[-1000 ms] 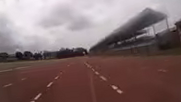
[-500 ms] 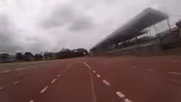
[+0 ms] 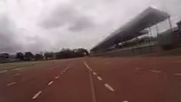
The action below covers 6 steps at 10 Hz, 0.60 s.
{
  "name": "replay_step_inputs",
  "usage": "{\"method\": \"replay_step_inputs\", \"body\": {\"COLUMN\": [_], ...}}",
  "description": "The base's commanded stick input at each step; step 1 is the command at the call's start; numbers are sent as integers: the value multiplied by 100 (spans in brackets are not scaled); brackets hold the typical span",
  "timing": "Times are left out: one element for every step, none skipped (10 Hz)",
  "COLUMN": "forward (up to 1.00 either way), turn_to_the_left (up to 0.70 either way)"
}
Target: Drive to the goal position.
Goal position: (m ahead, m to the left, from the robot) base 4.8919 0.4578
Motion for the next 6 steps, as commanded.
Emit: {"method": "replay_step_inputs", "body": {"forward": [70,70,70,70,70,70], "turn_to_the_left": [0,0,0,0,0,0]}}
